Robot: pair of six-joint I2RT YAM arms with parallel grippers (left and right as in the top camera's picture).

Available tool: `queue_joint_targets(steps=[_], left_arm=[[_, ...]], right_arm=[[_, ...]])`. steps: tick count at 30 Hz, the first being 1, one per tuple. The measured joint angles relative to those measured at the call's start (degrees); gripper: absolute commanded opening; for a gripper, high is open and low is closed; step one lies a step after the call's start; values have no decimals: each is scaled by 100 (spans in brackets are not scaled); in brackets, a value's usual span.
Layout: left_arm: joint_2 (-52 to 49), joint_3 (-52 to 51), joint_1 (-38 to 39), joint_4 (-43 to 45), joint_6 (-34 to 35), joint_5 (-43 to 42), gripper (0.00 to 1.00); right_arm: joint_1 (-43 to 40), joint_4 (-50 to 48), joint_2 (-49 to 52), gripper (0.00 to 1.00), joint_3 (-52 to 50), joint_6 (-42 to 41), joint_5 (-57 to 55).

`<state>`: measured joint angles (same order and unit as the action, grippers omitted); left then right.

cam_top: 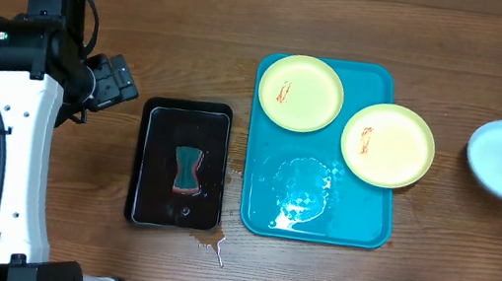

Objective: Clean dirty plates on tray and stack at the side
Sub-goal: 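Carry the white plate right and set it on the table, then grasp the lower yellow plate rim with the right gripper and lift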

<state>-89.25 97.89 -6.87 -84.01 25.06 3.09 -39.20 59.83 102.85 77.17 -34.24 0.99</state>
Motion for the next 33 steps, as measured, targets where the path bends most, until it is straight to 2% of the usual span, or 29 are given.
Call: queue_joint_targets(steps=[7,8,11,12,14,19,21,23,24,28,31,33], left_arm=[[0,0,0,0,0,0,100],[0,0,0,0,0,0,100],[0,0,0,0,0,0,100],[0,0,0,2,0,0,100],[0,0,0,0,0,0,100],[0,0,0,0,0,4,100],[0,0,0,0,0,4,100],[0,0,0,0,0,4,100],[0,0,0,0,0,7,100],[0,0,0,-2,0,11,100],[0,0,0,0,0,13,100],[0,0,0,0,0,15,100]], right_arm=[[704,-424,116,4,-857,-7,-94],[833,-404,116,7,-898,-4,-138],[1228,-258,116,34,-914,15,-348],[1320,-214,116,41,-914,-2,-396],[1543,-138,103,47,-914,46,-542],[1884,-168,-356,51,-911,164,-614],[2015,-321,-634,61,-898,444,-470],[2186,-472,-793,75,-874,782,-236],[2304,-570,-828,77,-872,997,-79],[2747,-999,-817,75,-981,1366,74],[2953,-1547,-723,62,-1209,1499,68],[2986,-1794,-560,46,-1355,1567,59]])
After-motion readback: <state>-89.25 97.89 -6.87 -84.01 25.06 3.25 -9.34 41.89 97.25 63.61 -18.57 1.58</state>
